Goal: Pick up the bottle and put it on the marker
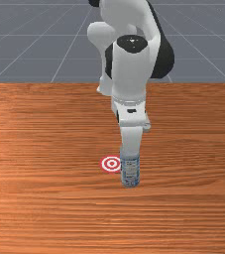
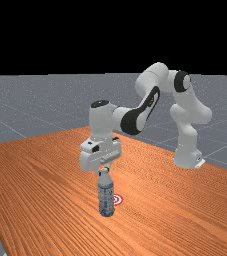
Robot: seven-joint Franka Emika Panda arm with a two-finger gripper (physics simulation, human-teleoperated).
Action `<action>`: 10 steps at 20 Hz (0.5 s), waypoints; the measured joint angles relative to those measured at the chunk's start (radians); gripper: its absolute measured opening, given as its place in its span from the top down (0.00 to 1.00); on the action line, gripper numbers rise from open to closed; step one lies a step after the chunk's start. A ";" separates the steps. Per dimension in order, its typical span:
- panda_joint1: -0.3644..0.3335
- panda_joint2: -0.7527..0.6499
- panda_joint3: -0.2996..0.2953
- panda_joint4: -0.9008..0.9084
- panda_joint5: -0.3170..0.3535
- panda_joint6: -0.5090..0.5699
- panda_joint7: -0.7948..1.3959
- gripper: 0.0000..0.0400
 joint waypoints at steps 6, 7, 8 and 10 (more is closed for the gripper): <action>0.026 0.002 -0.052 0.013 -0.009 -0.025 0.179 0.57; 0.016 0.002 -0.058 0.012 -0.003 -0.026 0.183 0.58; 0.003 0.002 -0.062 0.011 -0.001 -0.026 0.171 0.57; -0.083 0.003 0.001 0.010 0.063 -0.026 -0.065 0.57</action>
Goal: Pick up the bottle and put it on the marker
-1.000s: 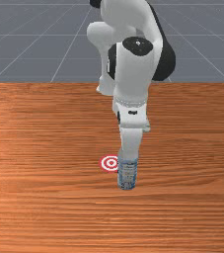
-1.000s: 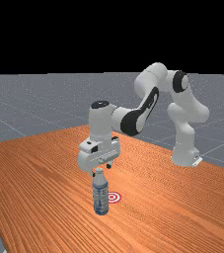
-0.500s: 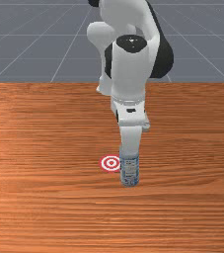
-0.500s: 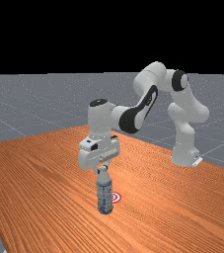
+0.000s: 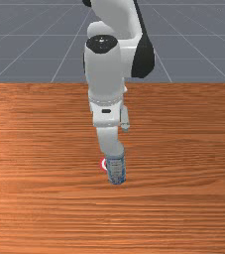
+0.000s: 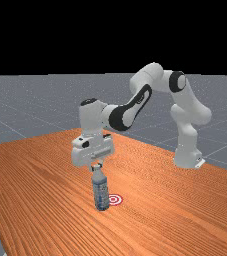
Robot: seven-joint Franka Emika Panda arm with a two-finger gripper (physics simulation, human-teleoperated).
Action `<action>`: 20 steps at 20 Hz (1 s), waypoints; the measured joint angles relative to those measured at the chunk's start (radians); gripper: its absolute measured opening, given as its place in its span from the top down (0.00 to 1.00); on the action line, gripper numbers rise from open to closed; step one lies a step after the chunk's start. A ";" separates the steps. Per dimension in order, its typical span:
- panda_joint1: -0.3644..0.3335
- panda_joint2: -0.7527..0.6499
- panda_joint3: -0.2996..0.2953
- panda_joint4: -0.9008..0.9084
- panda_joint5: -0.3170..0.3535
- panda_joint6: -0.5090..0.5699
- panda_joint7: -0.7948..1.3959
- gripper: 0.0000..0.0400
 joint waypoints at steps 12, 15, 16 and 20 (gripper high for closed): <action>0.019 -0.201 -0.027 -0.331 -0.050 0.133 0.018 0.57; 0.018 -0.239 -0.028 -0.391 -0.048 0.153 0.017 0.57; 0.031 -0.245 -0.041 -0.401 -0.074 0.156 0.058 0.57; 0.029 -0.254 -0.039 -0.414 -0.072 0.158 0.053 0.57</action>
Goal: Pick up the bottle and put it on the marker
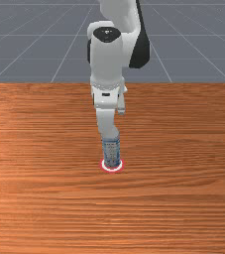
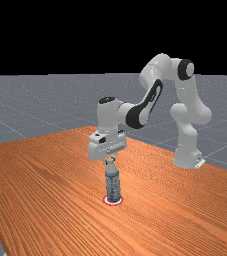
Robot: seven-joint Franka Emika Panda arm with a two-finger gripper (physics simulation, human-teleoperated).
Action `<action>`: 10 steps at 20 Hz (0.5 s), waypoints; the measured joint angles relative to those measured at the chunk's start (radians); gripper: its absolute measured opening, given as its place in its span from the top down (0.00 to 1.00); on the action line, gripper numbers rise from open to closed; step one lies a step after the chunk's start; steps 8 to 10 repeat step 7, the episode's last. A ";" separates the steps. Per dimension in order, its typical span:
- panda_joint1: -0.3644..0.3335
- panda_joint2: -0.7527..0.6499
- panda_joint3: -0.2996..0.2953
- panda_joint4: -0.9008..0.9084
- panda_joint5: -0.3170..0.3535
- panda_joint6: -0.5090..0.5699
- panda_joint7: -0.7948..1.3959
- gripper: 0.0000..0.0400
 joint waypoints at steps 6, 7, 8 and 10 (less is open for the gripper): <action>-0.004 -0.012 0.003 -0.024 0.004 0.033 -0.013 0.37; -0.004 -0.019 0.003 -0.041 0.004 0.057 -0.012 0.23; -0.004 -0.019 0.003 -0.041 0.004 0.057 -0.012 0.23; -0.004 -0.019 0.003 -0.041 0.004 0.057 -0.012 0.23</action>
